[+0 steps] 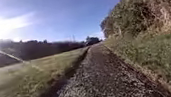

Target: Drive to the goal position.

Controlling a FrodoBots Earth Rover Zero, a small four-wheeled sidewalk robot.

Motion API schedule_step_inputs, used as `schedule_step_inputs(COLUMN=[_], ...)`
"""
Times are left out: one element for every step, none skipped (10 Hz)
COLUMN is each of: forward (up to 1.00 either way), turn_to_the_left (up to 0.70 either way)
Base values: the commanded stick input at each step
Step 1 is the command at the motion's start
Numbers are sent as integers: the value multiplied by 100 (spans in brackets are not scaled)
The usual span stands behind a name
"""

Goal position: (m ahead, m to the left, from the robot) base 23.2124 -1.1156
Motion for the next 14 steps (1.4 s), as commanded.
schedule_step_inputs(forward=[85, 85, 85, 85, 85, 85, 85, 85, 85, 85, 85, 85, 85, 85], turn_to_the_left=[0, 0, 0, 0, 0, 0, 0, 0, 0, 0, 0, 0, 0, 0])
